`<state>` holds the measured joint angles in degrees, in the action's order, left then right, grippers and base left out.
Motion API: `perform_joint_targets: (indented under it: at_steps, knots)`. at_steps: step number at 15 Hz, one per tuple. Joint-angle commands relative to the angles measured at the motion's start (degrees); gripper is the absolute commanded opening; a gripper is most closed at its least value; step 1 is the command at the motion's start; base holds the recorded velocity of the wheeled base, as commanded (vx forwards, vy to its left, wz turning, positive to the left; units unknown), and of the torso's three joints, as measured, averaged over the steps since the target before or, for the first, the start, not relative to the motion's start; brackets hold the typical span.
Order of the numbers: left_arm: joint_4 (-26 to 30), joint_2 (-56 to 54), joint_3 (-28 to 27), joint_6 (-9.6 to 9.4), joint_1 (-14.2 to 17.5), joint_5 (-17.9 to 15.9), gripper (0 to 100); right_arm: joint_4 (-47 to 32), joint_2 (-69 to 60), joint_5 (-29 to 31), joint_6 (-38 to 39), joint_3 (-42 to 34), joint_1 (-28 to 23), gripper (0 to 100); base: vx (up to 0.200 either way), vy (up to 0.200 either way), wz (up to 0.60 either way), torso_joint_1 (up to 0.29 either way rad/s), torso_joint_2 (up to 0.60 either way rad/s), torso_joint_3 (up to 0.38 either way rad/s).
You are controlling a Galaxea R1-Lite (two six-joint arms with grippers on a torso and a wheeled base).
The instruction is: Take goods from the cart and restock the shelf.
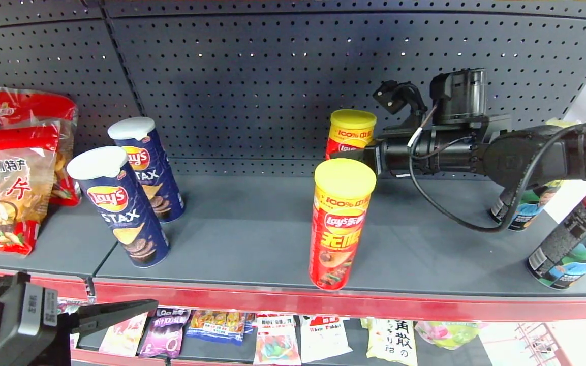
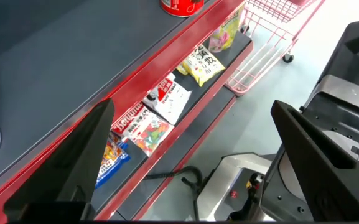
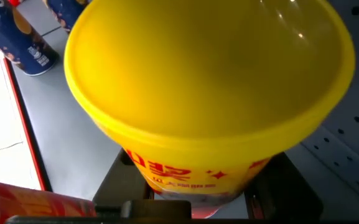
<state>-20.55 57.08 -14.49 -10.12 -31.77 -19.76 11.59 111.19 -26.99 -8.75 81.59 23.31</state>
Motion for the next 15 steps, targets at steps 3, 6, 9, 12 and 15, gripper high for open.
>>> perform_joint_targets:
  at_steps: [3, 6, 9, 12, 15]
  knots:
    - [-0.01, 0.14, -0.01, 0.01, -0.05, -0.01, 100, 0.01, 0.25, 0.01, -0.12, -0.03, 0.16, 0, 0.0, 0.0, 0.0, 0.0, 0.0, 0.0]
    - [-0.01, 0.14, -0.01, 0.01, -0.05, -0.01, 100, 0.01, 0.61, 0.01, -0.04, -0.12, 0.07, 0, 0.0, 0.0, 0.0, 0.0, 0.0, 0.0]
    - [-0.01, 0.14, -0.01, 0.01, -0.05, -0.01, 100, 0.1, 0.69, 0.1, 0.05, -0.03, 0.07, 0, 0.0, 0.0, 0.0, 0.0, 0.0, 0.0]
    - [-0.01, 0.23, -0.01, 0.01, 0.04, -0.01, 100, 0.36, 0.69, 0.18, 0.14, -0.12, 0.07, 0, 0.0, 0.0, 0.0, 0.0, 0.0, 0.0]
    - [-0.01, 0.23, -0.1, 0.01, 0.04, -0.01, 100, 0.36, 0.96, 0.18, 0.14, 0.06, 0.07, 0, 0.0, 0.0, 0.0, 0.0, 0.0, 0.0]
